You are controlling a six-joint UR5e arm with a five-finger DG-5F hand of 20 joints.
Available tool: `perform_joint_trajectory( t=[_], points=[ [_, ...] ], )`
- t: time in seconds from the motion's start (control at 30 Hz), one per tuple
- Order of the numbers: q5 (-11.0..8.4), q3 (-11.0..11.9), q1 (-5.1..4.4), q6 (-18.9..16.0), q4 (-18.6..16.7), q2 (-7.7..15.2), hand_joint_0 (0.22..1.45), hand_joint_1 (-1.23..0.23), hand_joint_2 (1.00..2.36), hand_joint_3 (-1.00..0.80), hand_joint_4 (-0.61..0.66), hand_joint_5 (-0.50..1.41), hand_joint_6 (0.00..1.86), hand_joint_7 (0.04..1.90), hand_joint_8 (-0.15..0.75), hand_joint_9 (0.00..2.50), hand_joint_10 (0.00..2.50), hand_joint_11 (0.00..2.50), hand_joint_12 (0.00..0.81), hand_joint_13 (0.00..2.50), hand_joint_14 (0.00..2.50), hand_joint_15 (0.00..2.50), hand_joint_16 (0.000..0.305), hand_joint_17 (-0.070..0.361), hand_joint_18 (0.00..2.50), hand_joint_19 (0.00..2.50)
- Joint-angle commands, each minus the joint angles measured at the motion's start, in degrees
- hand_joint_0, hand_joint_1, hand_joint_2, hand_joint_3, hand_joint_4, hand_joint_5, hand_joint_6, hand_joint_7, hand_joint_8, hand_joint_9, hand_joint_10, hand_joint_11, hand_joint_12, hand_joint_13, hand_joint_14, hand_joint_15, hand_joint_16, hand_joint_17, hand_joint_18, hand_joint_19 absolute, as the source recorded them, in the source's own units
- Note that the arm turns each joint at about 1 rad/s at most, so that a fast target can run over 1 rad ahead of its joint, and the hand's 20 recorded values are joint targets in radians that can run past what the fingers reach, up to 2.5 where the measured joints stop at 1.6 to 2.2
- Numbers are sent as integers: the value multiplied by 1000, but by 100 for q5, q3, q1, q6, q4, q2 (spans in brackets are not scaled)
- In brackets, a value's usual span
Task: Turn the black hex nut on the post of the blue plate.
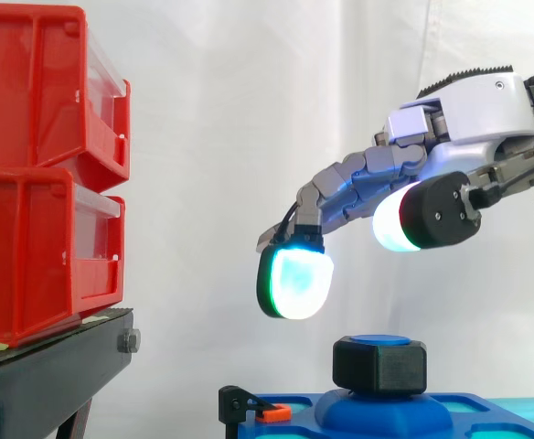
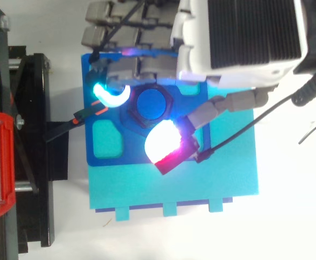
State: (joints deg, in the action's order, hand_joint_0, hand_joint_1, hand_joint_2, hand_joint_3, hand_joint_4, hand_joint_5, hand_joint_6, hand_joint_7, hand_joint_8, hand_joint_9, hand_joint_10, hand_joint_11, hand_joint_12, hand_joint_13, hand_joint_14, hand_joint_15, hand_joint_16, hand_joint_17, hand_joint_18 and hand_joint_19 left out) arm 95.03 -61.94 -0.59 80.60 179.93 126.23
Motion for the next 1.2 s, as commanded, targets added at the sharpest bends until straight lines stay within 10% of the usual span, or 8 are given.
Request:
perform_joint_trajectory(
  t=[0.0, 0.83, 1.17],
  points=[
    [-134, -73, -108, 0, -28, 7, 474, -275, 1000, -500, 166, -210, 503, 819, 227, 219, 0, 0, 370, 179, 0, 3, 61, 137, 16, 74],
    [-204, -82, -213, 0, 174, 33, 476, -272, 1000, -500, 176, -200, 503, 1024, 231, 215, 0, 0, 369, 182, 0, 6, 61, 137, 20, 81],
    [-160, -82, -46, 35, 262, 24, 478, -272, 1000, -500, 174, -203, 503, 1015, 231, 216, 0, 0, 367, 189, 0, 11, 61, 136, 30, 77]
  ],
)
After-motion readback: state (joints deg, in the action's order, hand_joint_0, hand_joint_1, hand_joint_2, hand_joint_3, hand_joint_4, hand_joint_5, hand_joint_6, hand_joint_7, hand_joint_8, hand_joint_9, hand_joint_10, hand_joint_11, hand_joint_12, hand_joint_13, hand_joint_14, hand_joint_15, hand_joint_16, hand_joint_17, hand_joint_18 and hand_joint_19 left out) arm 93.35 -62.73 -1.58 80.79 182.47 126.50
